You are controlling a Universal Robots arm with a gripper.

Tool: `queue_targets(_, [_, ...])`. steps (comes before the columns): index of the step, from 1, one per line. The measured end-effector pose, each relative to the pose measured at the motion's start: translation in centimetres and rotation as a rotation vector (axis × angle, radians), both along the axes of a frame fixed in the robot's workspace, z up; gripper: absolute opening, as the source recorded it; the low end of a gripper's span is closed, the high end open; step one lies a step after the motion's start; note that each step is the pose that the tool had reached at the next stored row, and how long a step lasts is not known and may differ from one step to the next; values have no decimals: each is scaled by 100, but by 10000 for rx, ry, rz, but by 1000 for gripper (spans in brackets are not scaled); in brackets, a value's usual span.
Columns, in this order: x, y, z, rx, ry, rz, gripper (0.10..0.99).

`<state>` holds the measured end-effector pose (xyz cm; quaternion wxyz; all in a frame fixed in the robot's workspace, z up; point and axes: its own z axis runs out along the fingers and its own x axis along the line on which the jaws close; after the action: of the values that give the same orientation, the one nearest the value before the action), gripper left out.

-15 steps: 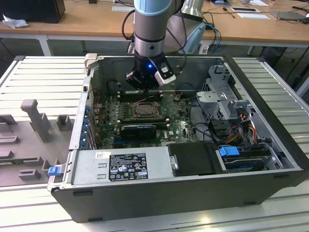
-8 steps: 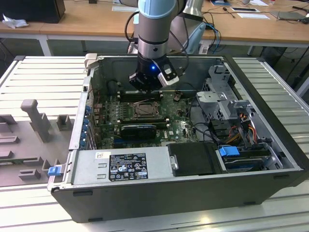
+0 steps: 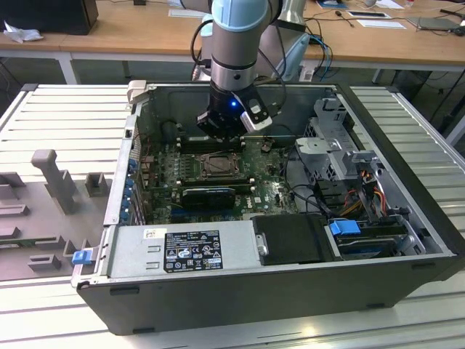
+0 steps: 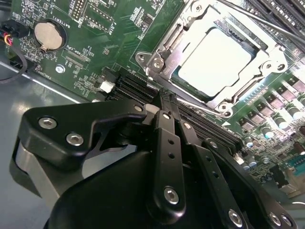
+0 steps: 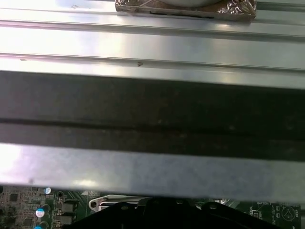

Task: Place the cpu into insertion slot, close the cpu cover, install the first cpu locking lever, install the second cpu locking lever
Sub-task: 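Install the first cpu locking lever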

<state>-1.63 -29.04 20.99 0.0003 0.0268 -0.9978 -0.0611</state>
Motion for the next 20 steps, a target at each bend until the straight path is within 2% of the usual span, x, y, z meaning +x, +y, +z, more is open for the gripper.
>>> queue_targets(6, [6,0,-38,-13,0,1,106])
queue_targets(8, [8,0,-49,-44,0,2,106])
queue_targets(10, [7,0,-60,-157,1,1,106])
queue_targets(14, [8,1,-83,-200,0,2,106])
queue_targets(16, [6,-2,-95,-178,3,1,106])
queue_targets(20, [7,0,-101,-39,0,1,106])
